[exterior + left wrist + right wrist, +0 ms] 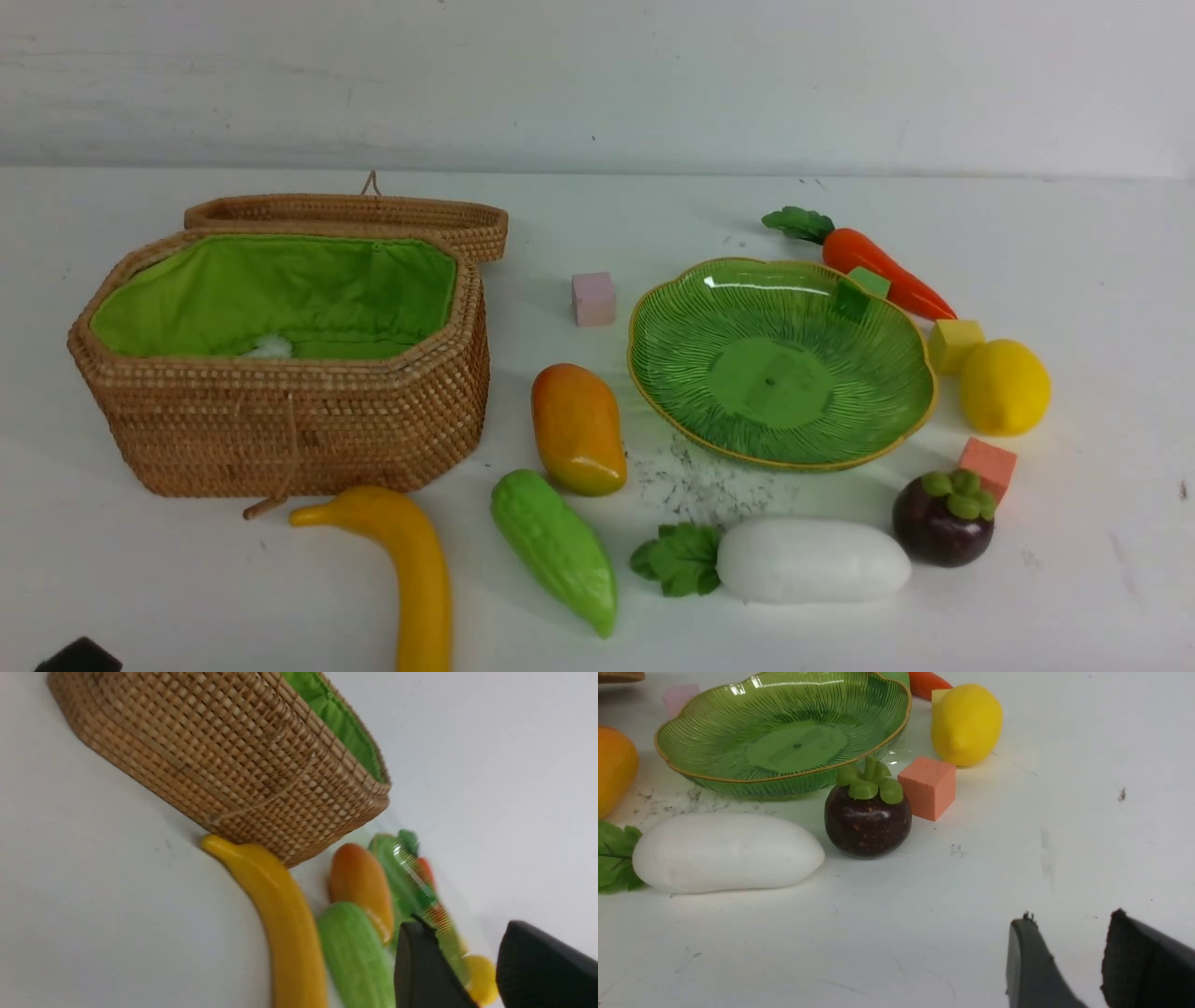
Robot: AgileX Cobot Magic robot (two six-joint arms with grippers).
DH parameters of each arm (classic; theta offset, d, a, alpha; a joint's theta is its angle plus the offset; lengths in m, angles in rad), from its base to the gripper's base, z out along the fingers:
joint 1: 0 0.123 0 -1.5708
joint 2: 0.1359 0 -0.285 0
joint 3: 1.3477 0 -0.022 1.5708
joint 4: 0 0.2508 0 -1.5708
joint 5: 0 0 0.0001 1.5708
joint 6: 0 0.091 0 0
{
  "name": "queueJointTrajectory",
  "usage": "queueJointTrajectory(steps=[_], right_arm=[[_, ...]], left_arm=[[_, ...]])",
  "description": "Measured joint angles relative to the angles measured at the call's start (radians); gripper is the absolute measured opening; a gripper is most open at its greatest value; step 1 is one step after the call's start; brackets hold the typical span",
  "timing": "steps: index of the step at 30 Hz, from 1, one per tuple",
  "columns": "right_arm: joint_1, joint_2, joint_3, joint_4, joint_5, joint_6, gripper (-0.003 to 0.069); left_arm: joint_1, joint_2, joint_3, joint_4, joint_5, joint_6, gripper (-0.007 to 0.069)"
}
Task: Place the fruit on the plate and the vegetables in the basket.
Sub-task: Use the left arm to grab a banana and put it into the right plate
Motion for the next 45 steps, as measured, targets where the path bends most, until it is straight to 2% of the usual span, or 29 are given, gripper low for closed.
queueJointTrajectory(steps=[4,7,13,18,22,24,26,28,32,34,36,38,41,45], right_arm=[[0.0,0.0,0.0,0.0,0.0,0.0,0.024],[0.0,0.0,0.0,0.0,0.0,0.0,0.024],[0.0,0.0,0.0,0.0,-0.001,0.0,0.024],[0.0,0.0,0.006,-0.028,-0.077,0.035,0.024],[0.0,0.0,0.006,0.032,-0.267,0.159,0.024],[0.0,0.0,0.006,0.042,-0.329,0.195,0.024],[0.0,0.0,0.006,0.063,-0.44,0.275,0.0238],[0.0,0.0,0.006,0.073,-0.473,0.374,0.0226],[0.013,0.032,-0.097,0.043,-0.287,0.548,0.0149],[0.06,0.114,-0.231,0.007,-0.108,0.548,0.0085],[0.117,0.182,-0.349,0.005,0.026,0.499,0.005],[0.204,0.274,-0.505,0.033,0.208,0.398,0.0021],[0.339,0.402,-0.708,0.093,0.457,0.26,0.0012],[0.465,0.521,-0.893,0.15,0.668,0.163,0.0012]], left_arm=[[0.0,0.0,0.0,-0.04,-0.07,0.003,0.0237],[0.0,0.0,-0.004,-0.059,-0.1,0.004,0.0193],[0.0,0.0,-0.175,-0.034,0.041,0.074,-0.001],[0.0,0.108,-0.353,0.014,0.228,0.148,-0.0013],[0.0,0.321,-0.507,0.072,0.456,0.163,-0.0013],[0.0,0.383,-0.544,0.089,0.512,0.171,-0.0013],[0.0,0.483,-0.594,0.121,0.58,0.223,-0.0013],[0.0,0.553,-0.625,0.133,0.606,0.279,-0.0013],[0.0,0.663,-0.673,0.141,0.627,0.323,-0.0013],[0.0,0.711,-0.705,0.144,0.633,0.329,-0.0013],[0.0,0.75,-0.73,0.146,0.645,0.331,-0.0013],[0.0,0.784,-0.751,0.153,0.656,0.331,-0.0013],[0.0,0.833,-0.771,0.161,0.666,0.331,-0.0013],[0.0,0.874,-0.779,0.162,0.675,0.322,-0.0013]])
